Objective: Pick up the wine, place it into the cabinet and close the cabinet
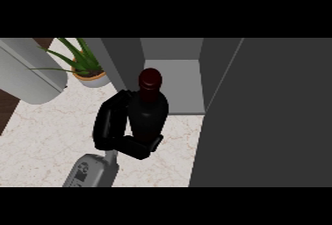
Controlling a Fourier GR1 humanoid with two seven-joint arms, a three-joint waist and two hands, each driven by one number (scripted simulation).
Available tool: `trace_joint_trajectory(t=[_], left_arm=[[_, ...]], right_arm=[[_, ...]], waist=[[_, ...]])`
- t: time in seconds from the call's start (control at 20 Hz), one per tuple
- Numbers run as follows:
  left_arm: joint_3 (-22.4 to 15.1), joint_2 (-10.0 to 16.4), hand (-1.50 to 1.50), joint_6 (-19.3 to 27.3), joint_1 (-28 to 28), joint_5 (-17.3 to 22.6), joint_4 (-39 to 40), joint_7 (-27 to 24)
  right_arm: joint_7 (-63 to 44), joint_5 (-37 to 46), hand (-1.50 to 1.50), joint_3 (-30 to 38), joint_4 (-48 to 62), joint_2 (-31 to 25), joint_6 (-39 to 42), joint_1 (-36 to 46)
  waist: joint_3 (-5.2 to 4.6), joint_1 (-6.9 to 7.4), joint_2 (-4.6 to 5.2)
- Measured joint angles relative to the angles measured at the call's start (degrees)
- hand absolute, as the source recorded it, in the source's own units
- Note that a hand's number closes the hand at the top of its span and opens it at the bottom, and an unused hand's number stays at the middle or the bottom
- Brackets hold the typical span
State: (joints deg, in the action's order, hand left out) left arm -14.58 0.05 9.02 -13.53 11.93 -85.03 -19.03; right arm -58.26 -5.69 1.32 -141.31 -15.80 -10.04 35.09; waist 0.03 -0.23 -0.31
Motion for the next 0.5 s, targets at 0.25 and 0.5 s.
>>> trace_joint_trajectory(t=[0.25, 0.5], left_arm=[[-3.51, -0.03, 1.5, 8.7, -5.62, -0.36, -4.37, 9.13], [-3.72, -0.03, 1.5, 15.23, -13.87, 0.2, -2.93, 15.74]], right_arm=[[-0.15, -0.61, -1.5, 0.61, -0.22, -0.06, 0.32, -0.67], [0.29, -0.69, -1.5, -0.14, -0.17, 0.29, 0.55, -1.54]], waist=[[0.0, -0.28, 0.01], [-0.01, -0.45, 0.12]])
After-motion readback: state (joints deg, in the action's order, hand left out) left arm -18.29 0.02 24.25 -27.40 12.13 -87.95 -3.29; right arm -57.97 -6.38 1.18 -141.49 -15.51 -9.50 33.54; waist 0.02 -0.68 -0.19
